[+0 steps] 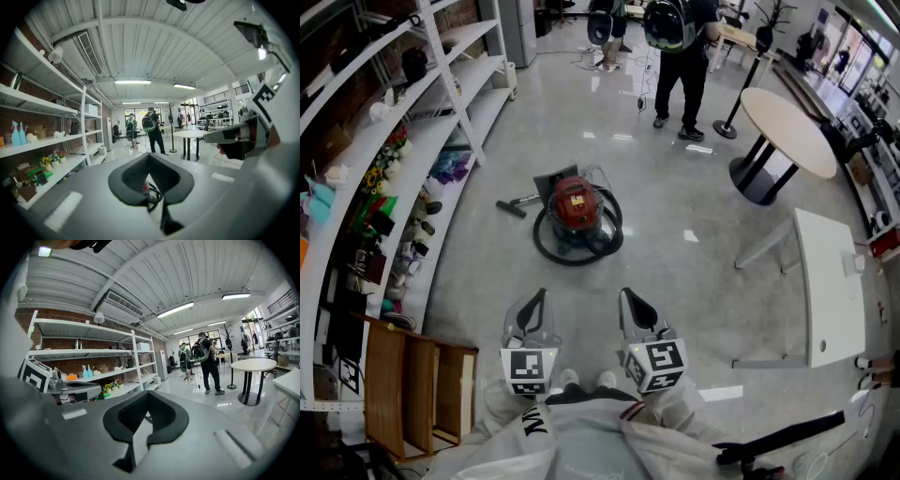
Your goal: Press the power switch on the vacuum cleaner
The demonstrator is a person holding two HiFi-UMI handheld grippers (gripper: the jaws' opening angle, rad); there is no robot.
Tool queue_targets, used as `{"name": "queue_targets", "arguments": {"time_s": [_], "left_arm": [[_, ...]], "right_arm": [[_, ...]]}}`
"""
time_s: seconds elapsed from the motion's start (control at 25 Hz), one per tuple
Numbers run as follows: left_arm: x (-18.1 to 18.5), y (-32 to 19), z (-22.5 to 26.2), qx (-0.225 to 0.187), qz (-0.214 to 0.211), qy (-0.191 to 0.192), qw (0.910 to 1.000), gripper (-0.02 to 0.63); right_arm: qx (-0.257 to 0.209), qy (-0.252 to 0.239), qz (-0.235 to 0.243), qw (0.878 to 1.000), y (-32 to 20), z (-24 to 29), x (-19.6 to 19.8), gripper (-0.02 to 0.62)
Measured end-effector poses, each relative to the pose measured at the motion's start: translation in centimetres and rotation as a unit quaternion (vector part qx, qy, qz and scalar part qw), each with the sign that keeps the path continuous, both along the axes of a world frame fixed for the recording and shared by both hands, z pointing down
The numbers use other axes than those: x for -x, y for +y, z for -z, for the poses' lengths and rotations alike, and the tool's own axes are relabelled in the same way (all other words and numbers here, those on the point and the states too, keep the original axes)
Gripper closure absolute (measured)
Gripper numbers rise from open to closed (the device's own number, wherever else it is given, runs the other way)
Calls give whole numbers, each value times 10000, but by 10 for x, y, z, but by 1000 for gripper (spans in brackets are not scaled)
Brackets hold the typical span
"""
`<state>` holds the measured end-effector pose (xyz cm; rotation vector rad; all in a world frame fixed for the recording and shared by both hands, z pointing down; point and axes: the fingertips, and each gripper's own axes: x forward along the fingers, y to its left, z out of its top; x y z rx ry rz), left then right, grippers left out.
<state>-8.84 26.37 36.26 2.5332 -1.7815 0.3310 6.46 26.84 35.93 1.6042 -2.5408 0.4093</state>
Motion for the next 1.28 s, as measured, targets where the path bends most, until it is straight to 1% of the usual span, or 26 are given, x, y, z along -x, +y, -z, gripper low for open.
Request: {"name": "queue_targets", "arguments": {"time_s": [0.84, 1.0, 1.28], "left_arm": [[-17, 6, 7, -19, 96, -55, 9999, 606], [-23, 6, 7, -21, 133, -57, 9999, 606], [-41, 5, 11, -100, 164, -72, 9998, 606]], "right_arm": [[-68, -89, 102, 9999, 4, 5, -16, 595], [-76, -108, 227, 9997, 3, 4, -19, 595], [-99, -126, 259, 9995, 2, 5, -36, 595]]}}
